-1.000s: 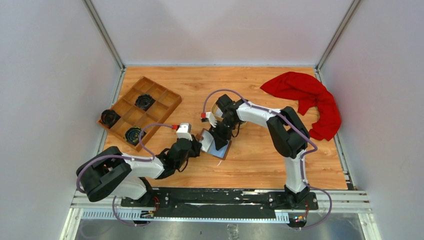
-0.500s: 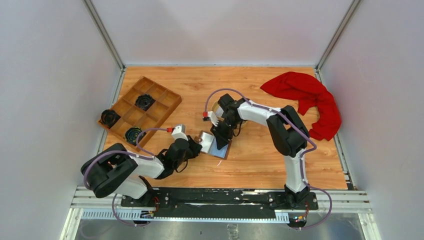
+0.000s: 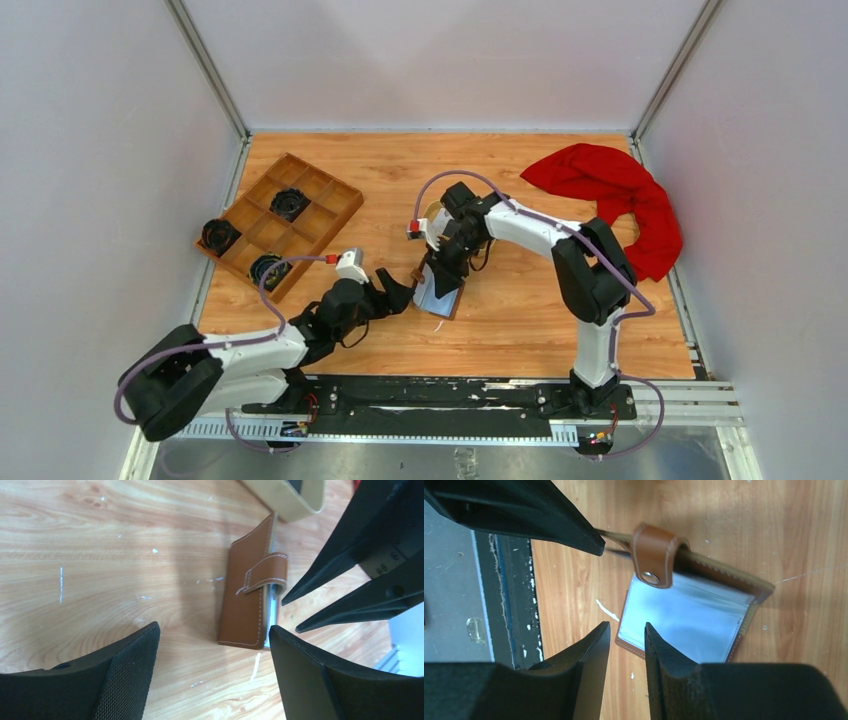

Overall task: Put the credit cards into the card holder
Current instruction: Open the card holder at the center of the board.

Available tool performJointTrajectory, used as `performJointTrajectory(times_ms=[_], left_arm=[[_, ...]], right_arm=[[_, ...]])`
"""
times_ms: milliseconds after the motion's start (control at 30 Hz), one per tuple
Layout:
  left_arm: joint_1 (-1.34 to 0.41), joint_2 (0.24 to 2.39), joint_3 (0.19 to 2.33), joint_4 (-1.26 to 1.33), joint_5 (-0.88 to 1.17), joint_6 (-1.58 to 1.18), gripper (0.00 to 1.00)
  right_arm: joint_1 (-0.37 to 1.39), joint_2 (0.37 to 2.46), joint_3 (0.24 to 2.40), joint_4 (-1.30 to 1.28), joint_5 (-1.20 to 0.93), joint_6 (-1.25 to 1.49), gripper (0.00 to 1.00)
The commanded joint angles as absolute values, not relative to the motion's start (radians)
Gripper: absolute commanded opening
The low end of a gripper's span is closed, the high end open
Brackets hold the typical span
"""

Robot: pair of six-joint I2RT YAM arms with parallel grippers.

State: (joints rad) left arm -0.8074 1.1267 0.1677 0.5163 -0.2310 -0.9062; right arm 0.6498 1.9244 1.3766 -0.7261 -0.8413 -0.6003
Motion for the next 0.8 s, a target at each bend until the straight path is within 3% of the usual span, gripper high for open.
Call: performJointTrajectory(times_ms=[0, 300, 433, 600, 767], left_arm=[[-0.807, 0.988, 0.143, 0.459, -0.209, -0.821, 0.87], [-0.807, 0.711, 0.116, 0.450, -0.115, -0.628, 1.00], [-0.804, 0.600, 0.135, 0.392, -0.085, -0.566, 1.00], [-0.792, 0.544, 0.258, 0.207, -0.027, -0.437, 1.00], [-0.757, 0.636, 0.498, -0.112, -0.020, -0.265, 1.00]], right_arm=[[0.646, 1.846, 1.373, -0.791, -0.921, -0.662, 0.36], [0.638, 1.812, 1.381, -0.852, -0.933, -0.738, 0.36], [0.625, 1.812, 1.389, -0.871, -0.935, -0.752, 0.36], [0.575, 1.772, 1.413, -0.909, -0.953, -0.777, 0.36], [0.456, 1.683, 1.443, -0.897, -0.934, -0.768, 0.37]])
